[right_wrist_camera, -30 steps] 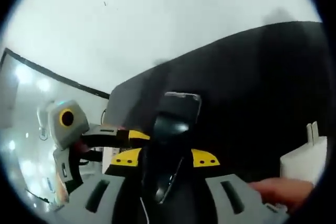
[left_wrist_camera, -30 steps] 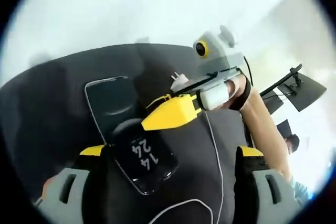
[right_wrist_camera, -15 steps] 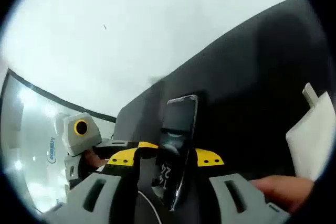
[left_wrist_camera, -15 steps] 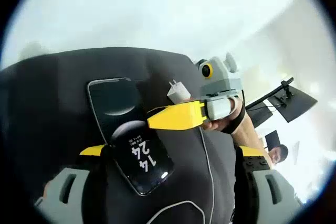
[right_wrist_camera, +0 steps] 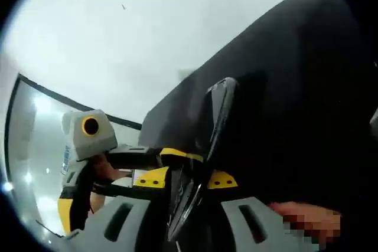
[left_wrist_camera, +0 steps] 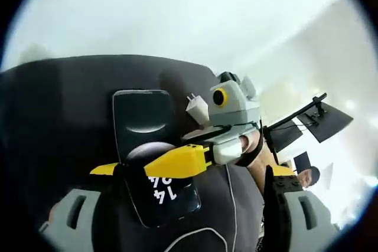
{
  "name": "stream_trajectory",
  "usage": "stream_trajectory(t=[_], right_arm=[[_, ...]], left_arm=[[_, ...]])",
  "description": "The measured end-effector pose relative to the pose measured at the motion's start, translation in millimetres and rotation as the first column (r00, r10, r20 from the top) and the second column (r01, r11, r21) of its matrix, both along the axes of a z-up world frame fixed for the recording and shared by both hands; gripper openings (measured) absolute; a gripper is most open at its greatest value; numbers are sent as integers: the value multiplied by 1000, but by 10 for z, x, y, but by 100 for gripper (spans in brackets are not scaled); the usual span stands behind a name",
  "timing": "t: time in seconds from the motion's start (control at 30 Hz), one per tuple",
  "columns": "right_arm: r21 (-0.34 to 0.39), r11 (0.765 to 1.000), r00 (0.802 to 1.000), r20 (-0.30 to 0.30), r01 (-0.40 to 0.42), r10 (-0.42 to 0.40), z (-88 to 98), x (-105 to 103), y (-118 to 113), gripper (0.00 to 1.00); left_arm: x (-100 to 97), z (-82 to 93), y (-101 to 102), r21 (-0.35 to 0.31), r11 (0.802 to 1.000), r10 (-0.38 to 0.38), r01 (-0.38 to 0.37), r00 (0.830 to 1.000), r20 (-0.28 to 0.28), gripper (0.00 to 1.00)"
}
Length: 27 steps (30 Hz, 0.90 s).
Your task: Connect the charging cable to the phone, plug the charger into the socket, and turn on the power strip switch to charge the phone.
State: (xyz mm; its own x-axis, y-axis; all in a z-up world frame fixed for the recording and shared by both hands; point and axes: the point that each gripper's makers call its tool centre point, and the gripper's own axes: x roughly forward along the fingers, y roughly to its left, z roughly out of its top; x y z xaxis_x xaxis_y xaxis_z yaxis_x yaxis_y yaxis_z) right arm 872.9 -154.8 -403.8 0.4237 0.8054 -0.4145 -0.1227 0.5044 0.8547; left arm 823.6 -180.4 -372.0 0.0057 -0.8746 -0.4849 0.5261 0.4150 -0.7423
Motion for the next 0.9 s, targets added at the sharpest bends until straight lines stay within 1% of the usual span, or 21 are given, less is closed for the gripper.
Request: stream_trajectory(t=[0.03,0.13,0.3,0.37,0.4,0.47,0.5,0.57,0.63,0.67,0.73,0.8,0.83,0.87,0.9], right_arm=[[-5,1000,1000,10,3,-2,2,-52,19,19],[-6,1000,1000,24,18,-18,4,-106,17,20],[19,999,999,25,44,-44,19,-76,-36,19],[-3,999,998,41,41,-41,8,-73,-45,17],[-29,999,997,65,36,-34,-18,-70,-62,13],[-27,999,998,41,45,-44,-28,-52,-76,13],[-27,999,998,41,47,-46,-30,-48,-76,12],[-5,997,997,-2,78,-78,-43,-40,-83,11],[8,996,996,-20,91,-91,-40,-40,-86,10],[31,994,994,-29,107,-107,-11,-45,-74,9],[55,992,993,-32,113,-111,38,-58,-71,7],[77,990,993,-26,120,-118,105,-128,-45,5],[67,990,992,-9,123,-122,116,-151,-41,5],[51,990,991,-13,131,-131,114,-176,-56,5],[51,989,991,-20,136,-135,117,-177,-81,5]], left_arm=[[2,-1,0,-2,1000,-1,1,1000,1,94],[18,3,10,-8,1000,5,-5,1000,-5,92],[2,19,2,-16,1000,4,-4,1000,-6,93],[-1,34,-6,-22,1000,1,-1,1000,-8,95],[-3,41,-12,-24,1000,1,-1,1000,-10,96],[8,43,-22,-19,1000,7,-7,1000,-13,95],[8,41,-28,-13,1000,3,-3,1000,-8,95],[7,39,-22,-11,1000,1,-1,1000,-1,95],[16,50,-11,-12,1000,7,-7,1000,-1,94],[16,68,2,-17,1000,14,-14,1000,-6,94],[-3,114,33,-27,1000,16,-17,1000,-12,94],[-26,171,76,-30,999,20,-20,1000,-6,93],[-36,197,96,-29,999,20,-21,1000,-3,93],[-50,241,132,-29,999,22,-22,1000,4,93],[-58,280,157,-31,999,25,-25,1000,10,93]])
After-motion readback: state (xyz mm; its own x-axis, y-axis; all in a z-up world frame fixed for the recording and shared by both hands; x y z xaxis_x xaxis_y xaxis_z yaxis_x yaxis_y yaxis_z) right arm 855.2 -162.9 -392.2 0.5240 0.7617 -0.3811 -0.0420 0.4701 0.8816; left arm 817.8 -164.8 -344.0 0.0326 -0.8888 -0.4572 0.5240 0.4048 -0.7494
